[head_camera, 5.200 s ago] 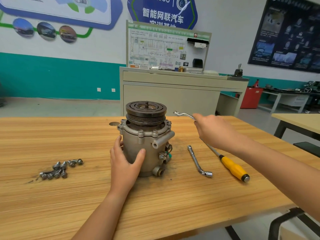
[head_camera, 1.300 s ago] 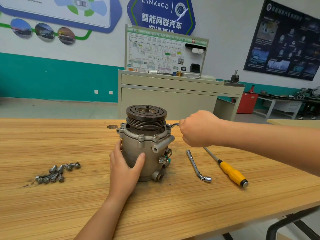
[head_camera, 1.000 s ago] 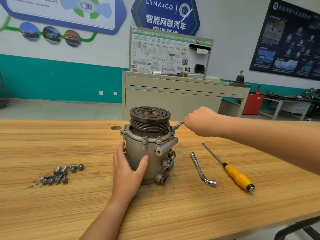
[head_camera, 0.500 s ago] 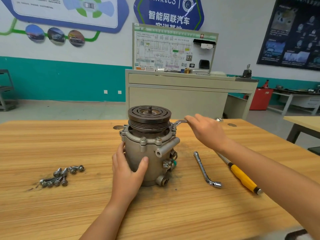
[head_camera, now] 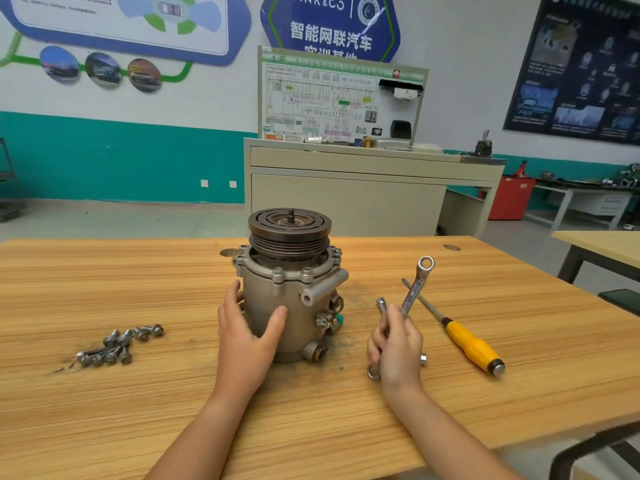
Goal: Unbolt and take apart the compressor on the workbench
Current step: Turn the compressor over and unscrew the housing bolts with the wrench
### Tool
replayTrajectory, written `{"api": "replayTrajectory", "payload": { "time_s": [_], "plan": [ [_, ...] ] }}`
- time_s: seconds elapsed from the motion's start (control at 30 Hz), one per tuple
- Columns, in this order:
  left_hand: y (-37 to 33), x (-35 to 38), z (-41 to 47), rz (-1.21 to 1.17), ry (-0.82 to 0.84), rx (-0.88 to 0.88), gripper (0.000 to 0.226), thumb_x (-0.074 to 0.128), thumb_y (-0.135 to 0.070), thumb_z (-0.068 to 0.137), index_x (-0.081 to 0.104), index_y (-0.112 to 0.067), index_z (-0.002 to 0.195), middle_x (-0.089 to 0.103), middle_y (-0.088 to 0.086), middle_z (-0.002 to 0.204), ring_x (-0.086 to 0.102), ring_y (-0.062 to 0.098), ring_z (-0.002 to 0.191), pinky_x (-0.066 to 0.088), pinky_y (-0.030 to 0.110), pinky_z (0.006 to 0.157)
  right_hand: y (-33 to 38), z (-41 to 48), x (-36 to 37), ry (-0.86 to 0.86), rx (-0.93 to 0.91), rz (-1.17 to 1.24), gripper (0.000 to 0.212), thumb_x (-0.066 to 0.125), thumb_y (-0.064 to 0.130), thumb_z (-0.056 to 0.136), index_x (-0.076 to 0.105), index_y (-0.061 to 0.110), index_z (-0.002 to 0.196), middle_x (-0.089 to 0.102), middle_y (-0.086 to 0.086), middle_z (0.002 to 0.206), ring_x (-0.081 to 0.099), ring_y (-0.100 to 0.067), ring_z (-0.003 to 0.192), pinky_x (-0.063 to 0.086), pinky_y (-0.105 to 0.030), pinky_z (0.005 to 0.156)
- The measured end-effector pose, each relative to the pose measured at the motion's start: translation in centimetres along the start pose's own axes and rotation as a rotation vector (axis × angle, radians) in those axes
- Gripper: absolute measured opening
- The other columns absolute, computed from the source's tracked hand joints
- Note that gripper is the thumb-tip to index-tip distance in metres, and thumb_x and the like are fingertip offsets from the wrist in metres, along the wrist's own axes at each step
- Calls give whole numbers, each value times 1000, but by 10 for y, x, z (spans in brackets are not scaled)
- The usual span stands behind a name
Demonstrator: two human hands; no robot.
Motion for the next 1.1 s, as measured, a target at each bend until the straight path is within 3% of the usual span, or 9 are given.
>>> {"api": "replayTrajectory", "payload": {
  "time_s": [0.1,0.2,0.3,0.4,0.43,0.5,0.67,0.8,1.1],
  "plan": [
    [1,0,1,-3,1,2,79,67,-32,83,21,-22,147,30,-12,129,36,16,128,34,39,107,-7,-1,3,70,21,-124,31,34,27,100,48,10,78,34,7,42,32,-8,34,30,-20,34],
    [1,1,1,-5,-1,3,79,67,-32,83,21,-22,147,30,-12,128,36,16,128,34,38,107,5,3,8,172,-34,-303,21,33,26,100,53,30,101,38,8,45,35,-3,36,30,-17,35],
    [2,0,1,-3,-3,7,79,67,-32,83,21,-22,147,30,-13,127,36,15,127,33,35,105,29,6,14,284,-129,-537,25,33,38,97,48,41,116,42,16,51,35,1,44,29,-14,42],
    [3,1,1,-1,4,0,79,67,-33,84,20,-22,147,29,-13,128,35,15,128,33,35,106,61,9,21,351,-314,-917,42,31,37,98,28,42,139,57,23,84,51,2,67,42,-18,57],
    [3,1,1,-1,4,0,79,67,-33,83,20,-22,147,30,-13,128,35,15,128,33,35,106,69,10,24,374,-366,-1057,43,31,36,99,25,43,141,63,12,88,55,-3,71,45,-27,62],
    [3,1,1,-1,0,-1,79,67,-33,83,21,-23,147,30,-13,127,36,15,128,33,35,106,79,11,27,403,-404,-1311,43,29,38,99,22,46,140,59,2,72,55,-18,67,42,-35,58],
    [4,1,2,4,0,-6,79,67,-34,82,22,-22,146,31,-11,127,36,18,129,34,40,107,94,15,41,381,-520,-1745,42,23,34,101,16,37,142,45,5,64,51,-20,65,42,-31,53],
    [3,1,1,2,2,-10,80,67,-35,82,22,-22,146,31,-11,127,36,19,129,34,42,107,107,13,60,390,-653,-2024,38,38,10,95,29,17,132,40,3,59,40,-14,49,28,-27,37],
    [1,2,2,7,13,-8,79,66,-35,82,22,-22,146,32,2,141,35,19,130,33,42,109,112,10,73,508,-842,-2333,61,43,-3,89,13,2,142,35,-3,54,35,-17,42,24,-27,32]
  ]
}}
Point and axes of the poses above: each hand's wrist, its own z-axis towards the middle knuckle, its own x-axis out of the palm, y = z × x, the point moved 8 cm from there along z, towards the middle knuckle
